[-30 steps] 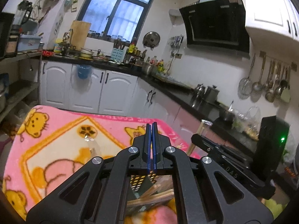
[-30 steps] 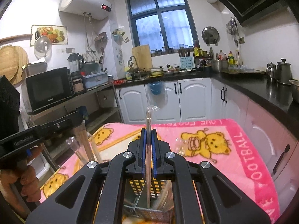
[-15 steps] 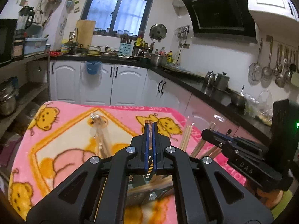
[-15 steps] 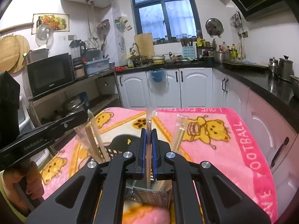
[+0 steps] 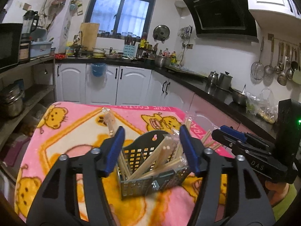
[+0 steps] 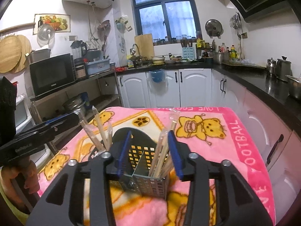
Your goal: Organize utensils
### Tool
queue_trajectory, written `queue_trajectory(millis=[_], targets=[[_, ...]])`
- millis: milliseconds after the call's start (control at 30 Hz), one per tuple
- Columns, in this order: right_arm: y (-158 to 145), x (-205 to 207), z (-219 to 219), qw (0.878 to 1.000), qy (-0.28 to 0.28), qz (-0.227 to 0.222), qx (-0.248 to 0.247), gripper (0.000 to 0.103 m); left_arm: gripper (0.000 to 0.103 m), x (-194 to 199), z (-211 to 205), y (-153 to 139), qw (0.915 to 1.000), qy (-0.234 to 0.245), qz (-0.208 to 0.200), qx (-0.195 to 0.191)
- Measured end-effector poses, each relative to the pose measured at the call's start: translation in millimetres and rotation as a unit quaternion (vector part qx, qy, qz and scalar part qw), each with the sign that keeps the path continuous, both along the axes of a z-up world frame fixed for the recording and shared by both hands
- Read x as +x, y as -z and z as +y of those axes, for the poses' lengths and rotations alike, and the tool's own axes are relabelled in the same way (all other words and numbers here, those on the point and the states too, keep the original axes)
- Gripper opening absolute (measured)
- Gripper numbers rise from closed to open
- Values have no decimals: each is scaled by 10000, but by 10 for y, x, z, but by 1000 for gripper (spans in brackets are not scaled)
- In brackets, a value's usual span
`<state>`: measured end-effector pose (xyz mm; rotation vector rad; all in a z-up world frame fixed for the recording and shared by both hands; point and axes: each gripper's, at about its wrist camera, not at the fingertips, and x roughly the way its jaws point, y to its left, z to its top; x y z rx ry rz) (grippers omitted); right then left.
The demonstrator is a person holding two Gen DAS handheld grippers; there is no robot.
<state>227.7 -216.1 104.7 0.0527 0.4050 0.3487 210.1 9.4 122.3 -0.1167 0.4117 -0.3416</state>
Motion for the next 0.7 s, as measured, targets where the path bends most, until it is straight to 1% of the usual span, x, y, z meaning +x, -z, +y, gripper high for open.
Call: queue_trajectory(millis=[33,167,200,300,367,500,600,667,700], targets=[[4,-25,-17,10000,56,-20,-36,51,59,-29,1,-3,10000,6,13,0],[46,-102,-96,9999,86,61,-12,52,71,-146,0,6,10000,0,75,24],[55,-126,-110,9999,73,73,-9,52,73,-189,2,15,10000,-9,66,34],[81,-222,-139,9999,71,58,-53,57,82,-267,7,44,9999,-38,88,53],[102,-308,-153,10000,50,70,-41,59,92,-319,-4,75,9999,-86,126,72],[160,-456,-161,9999,-6,107,-69,62,92,-409,-18,172,9995,-118,248,141],[205,-565,-140,9999,2,88,-143,70,92,-492,-19,252,9994,-114,311,134],[260,-644,-132,9998,-12,73,-169,78,92,-542,-20,301,9991,-150,375,140],[302,-683,-128,9998,-15,86,-190,79,92,-571,-17,326,9990,-159,380,150]])
